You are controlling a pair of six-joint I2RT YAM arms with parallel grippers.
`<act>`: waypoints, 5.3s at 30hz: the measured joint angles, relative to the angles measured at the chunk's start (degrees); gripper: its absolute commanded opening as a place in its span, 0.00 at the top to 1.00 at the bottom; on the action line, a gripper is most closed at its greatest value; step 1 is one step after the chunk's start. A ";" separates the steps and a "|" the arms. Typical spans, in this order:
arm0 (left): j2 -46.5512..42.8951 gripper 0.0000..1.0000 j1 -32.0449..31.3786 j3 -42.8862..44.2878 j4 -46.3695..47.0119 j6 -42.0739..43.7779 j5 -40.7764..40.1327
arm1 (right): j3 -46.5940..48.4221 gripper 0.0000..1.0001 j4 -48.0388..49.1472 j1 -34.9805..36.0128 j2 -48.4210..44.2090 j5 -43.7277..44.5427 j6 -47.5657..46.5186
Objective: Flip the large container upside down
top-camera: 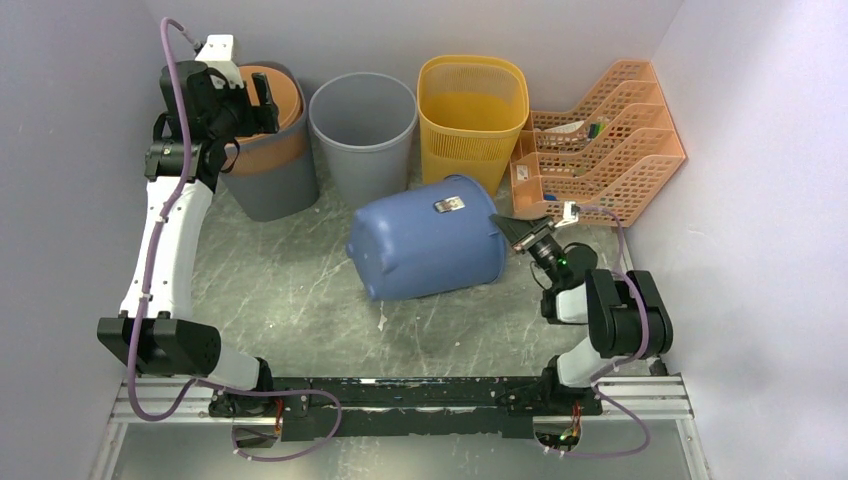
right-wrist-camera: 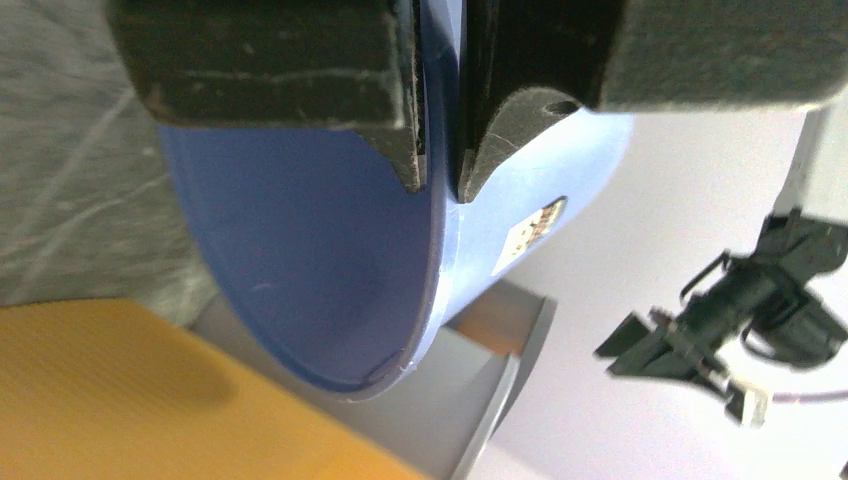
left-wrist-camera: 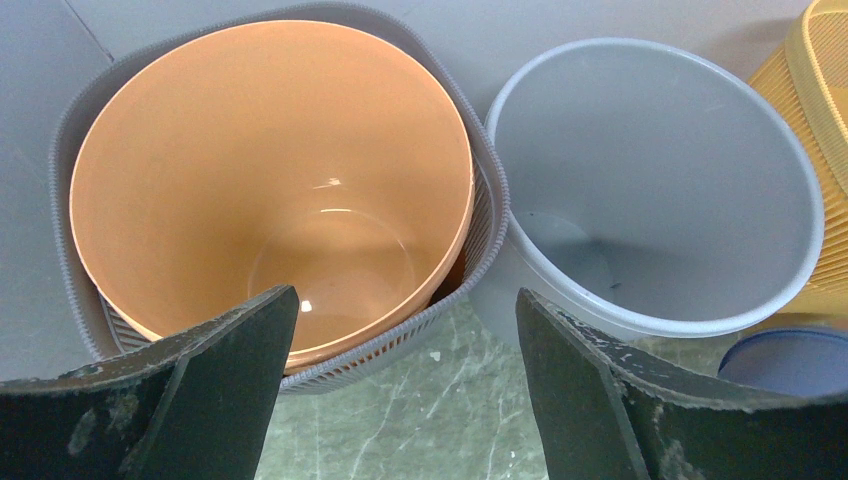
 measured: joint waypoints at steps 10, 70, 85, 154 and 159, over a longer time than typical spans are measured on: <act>0.04 0.09 -0.59 0.33 -0.33 0.39 -1.51 | -5.35 1.00 -12.79 -5.25 13.46 -4.46 -2.64; -2.91 0.07 -1.33 -4.96 0.61 -0.92 2.10 | 45.44 0.53 -71.14 36.37 16.90 24.13 -30.88; -2.91 0.07 -1.33 -5.73 1.95 -0.94 2.86 | 72.85 0.53 -68.24 52.33 38.21 16.00 -28.22; -5.95 0.06 -1.33 -11.30 5.33 -1.84 7.26 | 92.04 0.48 -101.48 48.43 16.50 58.86 -66.51; -5.95 0.06 -1.33 -11.43 5.29 -1.81 7.26 | 98.99 0.43 -104.21 41.22 19.82 59.87 -67.17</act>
